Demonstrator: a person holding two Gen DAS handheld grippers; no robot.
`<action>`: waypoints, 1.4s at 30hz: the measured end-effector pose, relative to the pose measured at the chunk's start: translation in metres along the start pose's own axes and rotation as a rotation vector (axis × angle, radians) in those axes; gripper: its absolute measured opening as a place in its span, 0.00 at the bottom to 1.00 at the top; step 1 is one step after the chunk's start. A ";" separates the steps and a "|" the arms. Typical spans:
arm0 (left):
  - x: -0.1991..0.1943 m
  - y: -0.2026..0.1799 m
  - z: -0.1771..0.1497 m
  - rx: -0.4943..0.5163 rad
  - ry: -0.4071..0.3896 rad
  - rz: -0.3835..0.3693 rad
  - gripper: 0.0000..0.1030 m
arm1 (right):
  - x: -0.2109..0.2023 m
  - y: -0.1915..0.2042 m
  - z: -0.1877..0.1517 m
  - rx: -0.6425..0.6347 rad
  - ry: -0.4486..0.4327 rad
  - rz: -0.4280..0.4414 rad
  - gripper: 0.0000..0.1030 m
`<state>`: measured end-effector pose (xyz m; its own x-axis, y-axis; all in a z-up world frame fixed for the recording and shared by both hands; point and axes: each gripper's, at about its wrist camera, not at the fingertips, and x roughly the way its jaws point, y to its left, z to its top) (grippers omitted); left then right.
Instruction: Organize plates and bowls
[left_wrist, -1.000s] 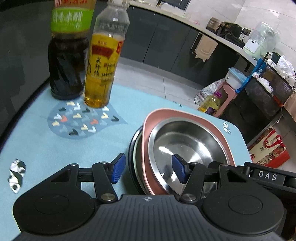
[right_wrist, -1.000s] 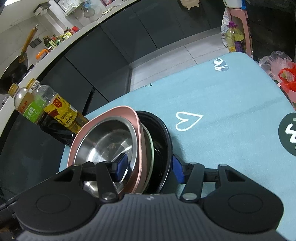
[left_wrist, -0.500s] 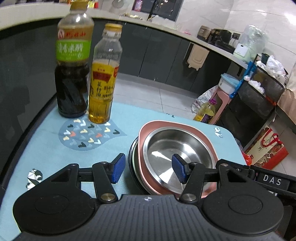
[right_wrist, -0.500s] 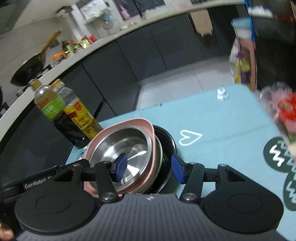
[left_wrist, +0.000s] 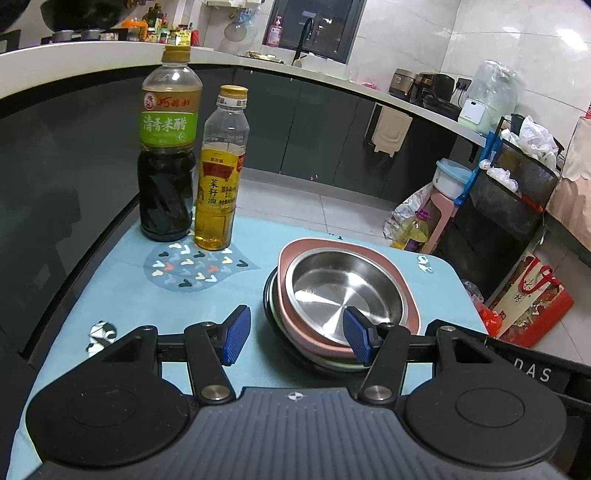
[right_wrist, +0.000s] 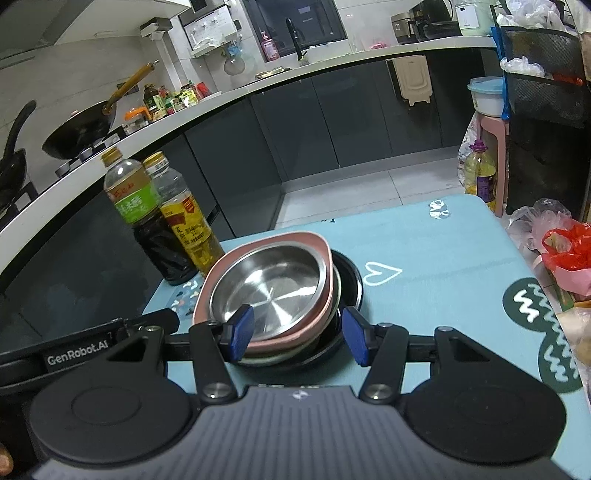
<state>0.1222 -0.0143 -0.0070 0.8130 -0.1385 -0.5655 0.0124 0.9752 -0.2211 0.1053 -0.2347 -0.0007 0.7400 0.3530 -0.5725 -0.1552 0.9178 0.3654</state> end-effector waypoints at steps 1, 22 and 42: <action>-0.002 0.000 -0.003 0.001 -0.003 0.001 0.50 | -0.003 0.002 -0.003 -0.007 -0.001 0.000 0.36; -0.056 -0.006 -0.048 0.109 -0.061 0.017 0.51 | -0.050 0.025 -0.048 -0.041 -0.093 -0.104 0.37; -0.121 -0.012 -0.086 0.156 -0.097 0.006 0.52 | -0.104 0.048 -0.087 -0.066 -0.163 -0.195 0.37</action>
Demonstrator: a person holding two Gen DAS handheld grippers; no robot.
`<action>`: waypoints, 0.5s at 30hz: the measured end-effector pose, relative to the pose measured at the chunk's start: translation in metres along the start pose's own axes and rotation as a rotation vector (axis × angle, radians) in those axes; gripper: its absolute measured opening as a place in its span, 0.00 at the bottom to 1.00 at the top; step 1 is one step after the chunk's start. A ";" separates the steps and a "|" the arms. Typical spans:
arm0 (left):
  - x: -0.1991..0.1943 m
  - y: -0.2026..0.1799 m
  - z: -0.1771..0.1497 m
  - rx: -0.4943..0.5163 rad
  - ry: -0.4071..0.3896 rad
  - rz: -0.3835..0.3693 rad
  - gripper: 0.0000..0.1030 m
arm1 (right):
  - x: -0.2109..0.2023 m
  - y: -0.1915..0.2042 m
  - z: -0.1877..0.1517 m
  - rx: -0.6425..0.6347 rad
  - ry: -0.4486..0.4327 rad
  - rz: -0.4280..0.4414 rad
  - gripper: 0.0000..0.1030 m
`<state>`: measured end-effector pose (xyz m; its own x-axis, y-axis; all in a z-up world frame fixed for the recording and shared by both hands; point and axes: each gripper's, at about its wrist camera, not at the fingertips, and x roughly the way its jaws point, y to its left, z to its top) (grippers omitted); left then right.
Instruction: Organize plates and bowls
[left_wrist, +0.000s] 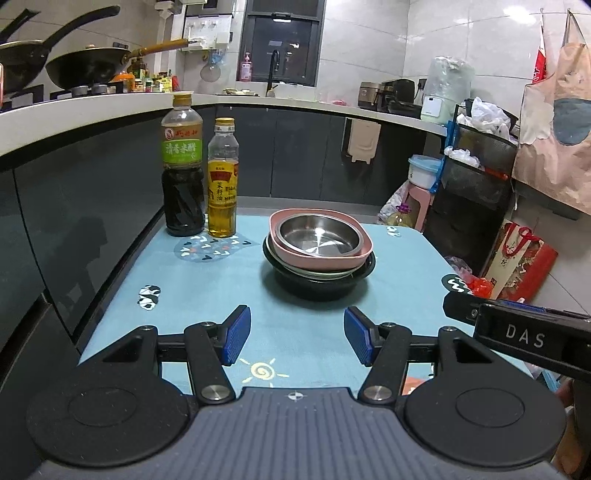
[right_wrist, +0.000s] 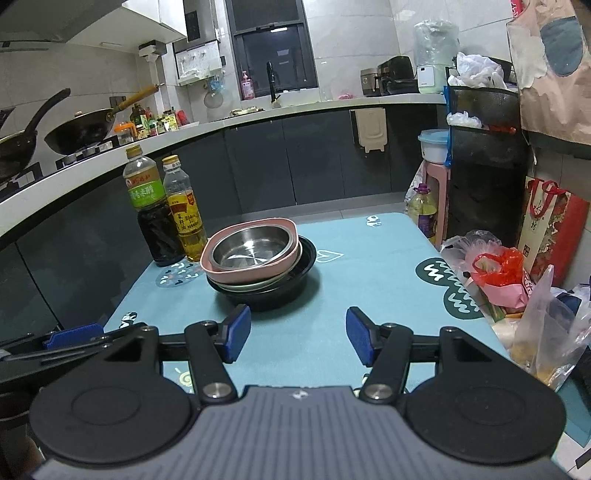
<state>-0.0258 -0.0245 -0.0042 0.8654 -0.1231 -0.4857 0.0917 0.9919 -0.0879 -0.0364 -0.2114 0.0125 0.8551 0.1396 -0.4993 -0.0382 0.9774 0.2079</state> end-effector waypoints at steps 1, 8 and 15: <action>-0.001 0.000 0.000 0.001 0.002 0.002 0.52 | -0.001 0.001 0.000 -0.002 -0.001 0.003 0.37; -0.004 -0.004 -0.003 0.028 0.001 0.024 0.52 | -0.003 0.000 -0.001 -0.001 -0.006 0.008 0.37; -0.003 -0.008 -0.005 0.046 0.013 0.021 0.52 | -0.003 0.001 -0.003 0.003 0.005 0.005 0.37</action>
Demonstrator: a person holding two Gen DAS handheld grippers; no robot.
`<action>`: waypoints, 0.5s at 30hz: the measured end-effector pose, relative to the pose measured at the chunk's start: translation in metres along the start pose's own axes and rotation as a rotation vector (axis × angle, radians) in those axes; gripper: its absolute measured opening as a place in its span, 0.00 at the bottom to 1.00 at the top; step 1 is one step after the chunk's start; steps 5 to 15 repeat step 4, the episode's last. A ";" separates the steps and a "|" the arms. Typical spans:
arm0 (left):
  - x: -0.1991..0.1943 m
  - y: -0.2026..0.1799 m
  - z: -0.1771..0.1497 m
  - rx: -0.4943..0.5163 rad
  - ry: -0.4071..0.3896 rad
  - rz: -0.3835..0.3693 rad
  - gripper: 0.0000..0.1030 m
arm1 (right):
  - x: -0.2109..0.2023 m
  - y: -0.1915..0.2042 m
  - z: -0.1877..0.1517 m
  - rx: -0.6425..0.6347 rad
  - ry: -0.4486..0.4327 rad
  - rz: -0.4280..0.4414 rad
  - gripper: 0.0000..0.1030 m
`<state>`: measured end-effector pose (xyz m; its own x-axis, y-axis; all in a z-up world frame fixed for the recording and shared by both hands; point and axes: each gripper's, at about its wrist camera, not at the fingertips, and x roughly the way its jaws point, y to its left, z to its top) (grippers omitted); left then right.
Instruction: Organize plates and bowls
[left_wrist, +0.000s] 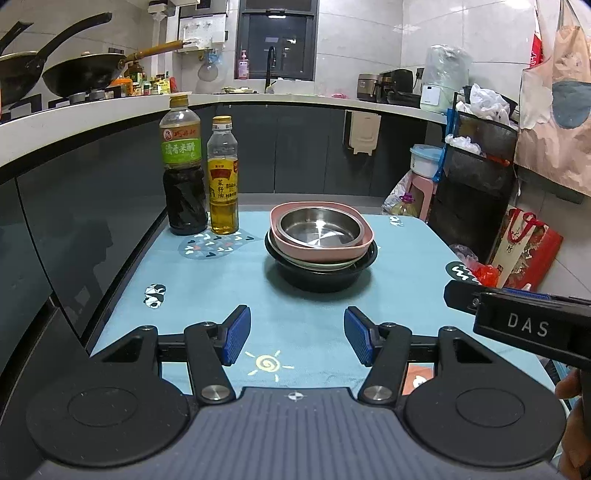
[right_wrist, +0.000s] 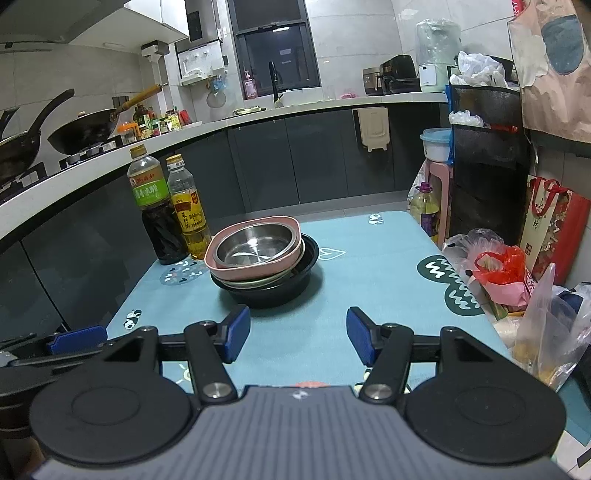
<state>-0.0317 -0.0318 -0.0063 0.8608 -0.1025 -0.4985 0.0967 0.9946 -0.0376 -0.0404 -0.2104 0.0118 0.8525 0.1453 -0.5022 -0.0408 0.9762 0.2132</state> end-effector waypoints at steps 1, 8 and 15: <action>0.000 0.000 0.000 0.001 -0.001 0.001 0.52 | 0.000 0.000 0.000 -0.001 0.001 0.000 0.37; 0.001 0.001 0.000 -0.009 0.003 0.008 0.52 | 0.001 0.002 -0.001 -0.003 0.004 -0.001 0.37; 0.001 0.001 0.000 -0.009 0.003 0.008 0.52 | 0.001 0.002 -0.001 -0.003 0.004 -0.001 0.37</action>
